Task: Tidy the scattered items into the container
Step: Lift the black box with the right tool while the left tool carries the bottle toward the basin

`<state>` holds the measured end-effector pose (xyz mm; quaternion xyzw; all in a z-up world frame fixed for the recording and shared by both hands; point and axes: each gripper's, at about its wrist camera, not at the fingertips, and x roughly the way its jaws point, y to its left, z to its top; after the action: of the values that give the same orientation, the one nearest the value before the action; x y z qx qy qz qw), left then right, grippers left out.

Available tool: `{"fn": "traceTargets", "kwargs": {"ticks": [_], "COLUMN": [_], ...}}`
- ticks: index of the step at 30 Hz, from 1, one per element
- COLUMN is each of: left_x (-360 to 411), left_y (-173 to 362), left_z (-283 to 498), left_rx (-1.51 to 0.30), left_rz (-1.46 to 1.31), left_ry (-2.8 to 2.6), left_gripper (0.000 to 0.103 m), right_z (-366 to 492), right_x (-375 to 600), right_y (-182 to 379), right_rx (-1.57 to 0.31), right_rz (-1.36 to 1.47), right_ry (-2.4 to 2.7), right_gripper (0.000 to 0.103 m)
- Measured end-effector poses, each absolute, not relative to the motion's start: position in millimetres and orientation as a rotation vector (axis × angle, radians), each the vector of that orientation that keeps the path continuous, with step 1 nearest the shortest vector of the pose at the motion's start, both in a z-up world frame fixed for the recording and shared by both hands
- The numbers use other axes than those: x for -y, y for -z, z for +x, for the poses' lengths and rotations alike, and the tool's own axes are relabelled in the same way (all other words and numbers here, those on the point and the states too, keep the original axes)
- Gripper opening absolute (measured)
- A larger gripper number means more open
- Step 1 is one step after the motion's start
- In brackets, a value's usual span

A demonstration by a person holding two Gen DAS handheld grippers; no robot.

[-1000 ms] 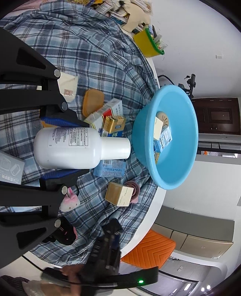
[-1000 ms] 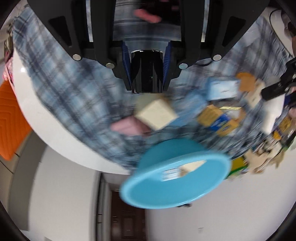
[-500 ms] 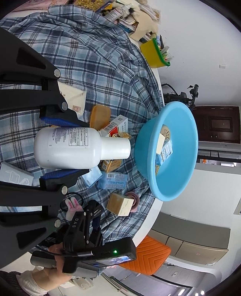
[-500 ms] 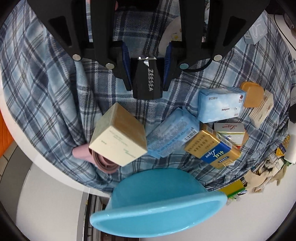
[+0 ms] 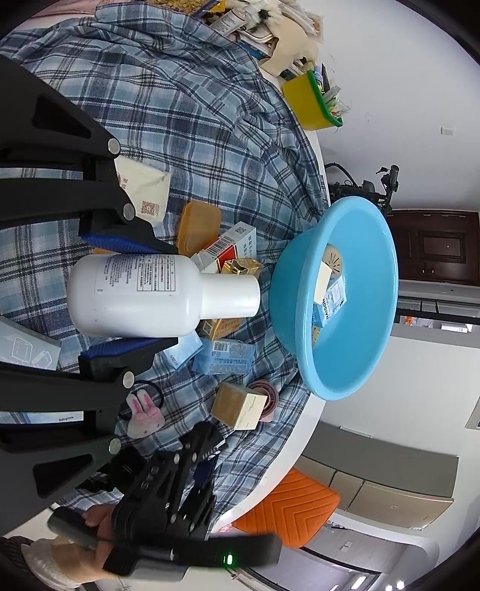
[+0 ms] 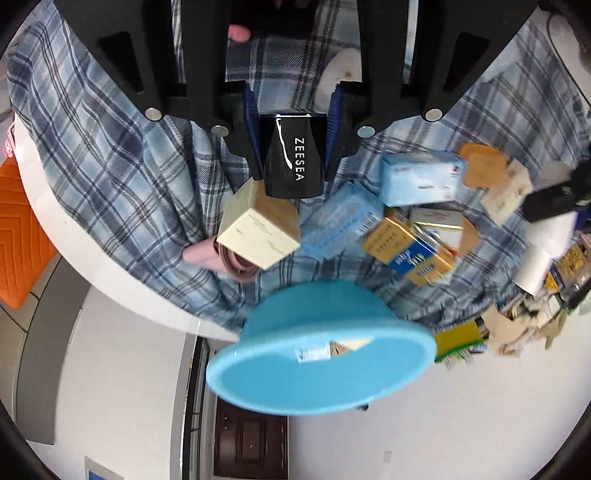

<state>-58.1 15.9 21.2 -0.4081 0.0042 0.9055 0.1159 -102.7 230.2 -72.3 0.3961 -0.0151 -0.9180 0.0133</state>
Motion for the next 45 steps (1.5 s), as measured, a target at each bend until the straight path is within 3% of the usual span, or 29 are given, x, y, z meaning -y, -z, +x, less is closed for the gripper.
{"fn": "traceTargets", "kwargs": {"ticks": [15,32,45], "left_x": [-17.1,-31.1,-37.3], "left_y": [-26.5,-120.1,-134.3], "left_z": [-52.6,-56.9,-57.3], "left_rx": [-0.034,-0.068,-0.076], "left_rz": [-1.175,-0.909,-0.891], "left_ry": [-2.673,-2.738,-2.729], "left_gripper": [0.042,0.041,0.042], "right_z": [-89.4,-87.3,-86.2], "right_x": [-210.1,-212.6,-210.5], "right_y": [45.6,-73.0,-82.2], "right_rx": [0.041,0.017,0.028], "right_rz": [1.179,0.799,0.777], "right_ry": [2.870,3.006,2.999], "right_gripper": [0.029,0.029,0.029]}}
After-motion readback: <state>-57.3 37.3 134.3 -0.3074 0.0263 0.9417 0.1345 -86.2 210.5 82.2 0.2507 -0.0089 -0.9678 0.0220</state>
